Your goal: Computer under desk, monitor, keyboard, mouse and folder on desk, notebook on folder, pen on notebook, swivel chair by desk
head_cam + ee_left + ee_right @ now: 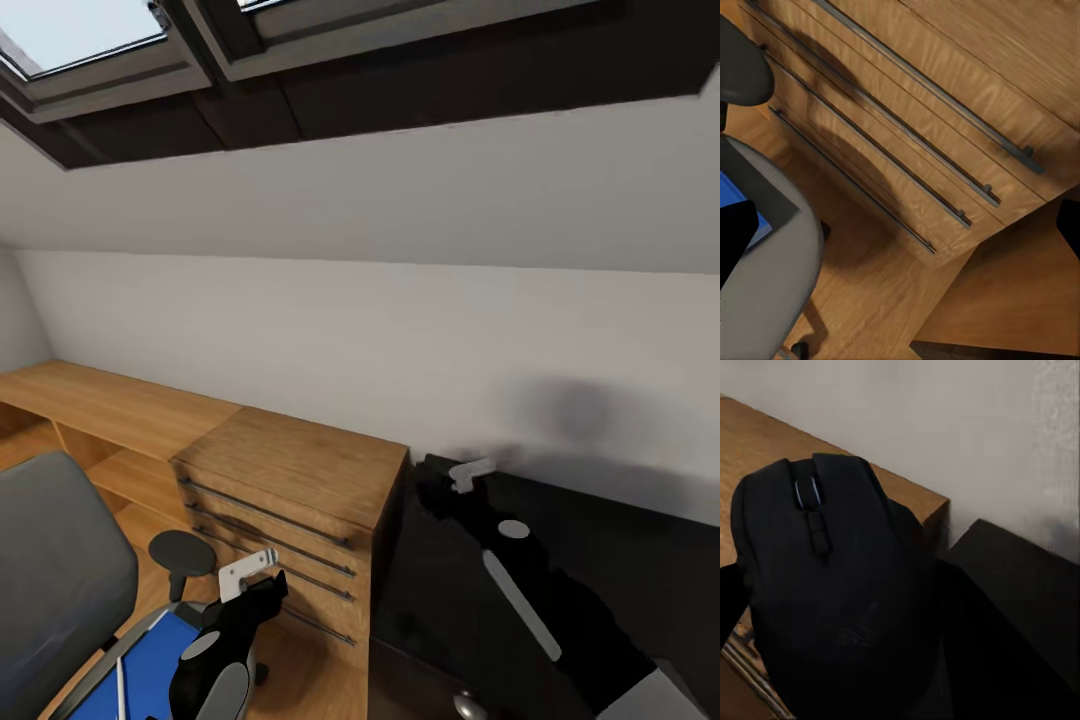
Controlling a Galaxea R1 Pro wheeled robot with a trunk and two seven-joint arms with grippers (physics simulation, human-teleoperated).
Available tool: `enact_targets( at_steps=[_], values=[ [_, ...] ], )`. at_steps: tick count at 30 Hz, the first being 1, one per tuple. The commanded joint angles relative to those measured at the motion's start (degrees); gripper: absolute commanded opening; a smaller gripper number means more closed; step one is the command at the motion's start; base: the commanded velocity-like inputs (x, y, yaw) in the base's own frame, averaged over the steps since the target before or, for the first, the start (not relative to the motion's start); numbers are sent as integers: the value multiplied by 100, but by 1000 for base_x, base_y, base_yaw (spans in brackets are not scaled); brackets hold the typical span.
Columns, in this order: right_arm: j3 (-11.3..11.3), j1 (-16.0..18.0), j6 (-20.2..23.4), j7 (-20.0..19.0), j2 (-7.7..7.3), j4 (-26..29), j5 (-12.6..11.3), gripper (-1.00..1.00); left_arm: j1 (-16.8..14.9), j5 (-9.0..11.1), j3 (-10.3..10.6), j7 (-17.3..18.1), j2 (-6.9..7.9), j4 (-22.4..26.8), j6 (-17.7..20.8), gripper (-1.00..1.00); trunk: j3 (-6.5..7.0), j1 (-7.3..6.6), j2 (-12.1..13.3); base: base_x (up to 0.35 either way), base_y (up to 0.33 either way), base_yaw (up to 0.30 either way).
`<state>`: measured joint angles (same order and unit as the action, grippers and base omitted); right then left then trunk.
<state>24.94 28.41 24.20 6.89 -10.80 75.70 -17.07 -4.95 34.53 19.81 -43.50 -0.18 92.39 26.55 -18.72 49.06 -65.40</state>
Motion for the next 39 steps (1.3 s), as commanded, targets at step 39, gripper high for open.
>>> enact_targets(
  at_steps=[39],
  values=[
    [34, -142, 132, 4935, 7, 1210, -2750, -100, -6, 47, 9, -27, 0, -51, 34, 100, 11, -22, 37, -186, 7, -22]
  ],
)
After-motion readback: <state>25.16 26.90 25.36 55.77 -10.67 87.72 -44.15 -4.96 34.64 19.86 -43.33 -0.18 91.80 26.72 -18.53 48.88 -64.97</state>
